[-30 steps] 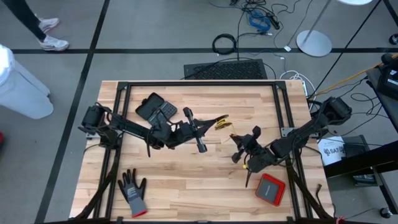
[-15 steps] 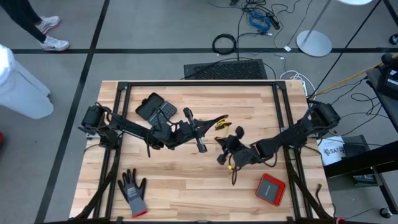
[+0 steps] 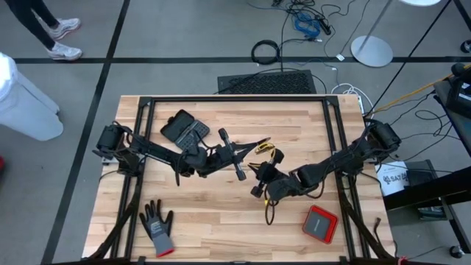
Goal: Coil cords
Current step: Coil the yellow wire onto the spool
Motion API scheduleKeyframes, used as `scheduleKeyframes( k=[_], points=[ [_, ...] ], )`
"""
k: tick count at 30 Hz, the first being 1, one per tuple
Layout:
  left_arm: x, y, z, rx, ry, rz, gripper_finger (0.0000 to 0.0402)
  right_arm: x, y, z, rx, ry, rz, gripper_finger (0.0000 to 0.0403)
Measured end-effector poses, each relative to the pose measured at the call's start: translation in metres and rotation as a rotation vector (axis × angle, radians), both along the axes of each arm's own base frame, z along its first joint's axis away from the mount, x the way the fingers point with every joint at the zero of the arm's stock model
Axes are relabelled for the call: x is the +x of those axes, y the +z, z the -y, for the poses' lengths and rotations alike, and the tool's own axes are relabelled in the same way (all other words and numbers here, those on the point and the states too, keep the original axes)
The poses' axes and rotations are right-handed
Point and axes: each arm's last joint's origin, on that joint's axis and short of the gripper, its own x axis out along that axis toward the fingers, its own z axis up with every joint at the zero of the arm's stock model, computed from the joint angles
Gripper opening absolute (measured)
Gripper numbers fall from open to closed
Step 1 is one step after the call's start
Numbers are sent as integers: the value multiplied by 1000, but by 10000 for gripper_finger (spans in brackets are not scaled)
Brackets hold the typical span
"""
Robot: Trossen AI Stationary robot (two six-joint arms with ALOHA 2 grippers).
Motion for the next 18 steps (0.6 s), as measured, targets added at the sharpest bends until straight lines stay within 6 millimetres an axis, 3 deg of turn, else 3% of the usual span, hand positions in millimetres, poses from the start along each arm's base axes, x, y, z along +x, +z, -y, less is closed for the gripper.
scheduleKeyframes(
  k=[7,12,18],
  points=[
    [0,-1,0,9,5,-10,2,-7,-4,-5,31,61,-85,20],
    [0,-1,1,26,10,-21,2,-29,-5,-8,82,35,-186,101],
    [0,-1,4,51,29,-34,2,-61,1,-16,-8,13,-282,209]
  ],
)
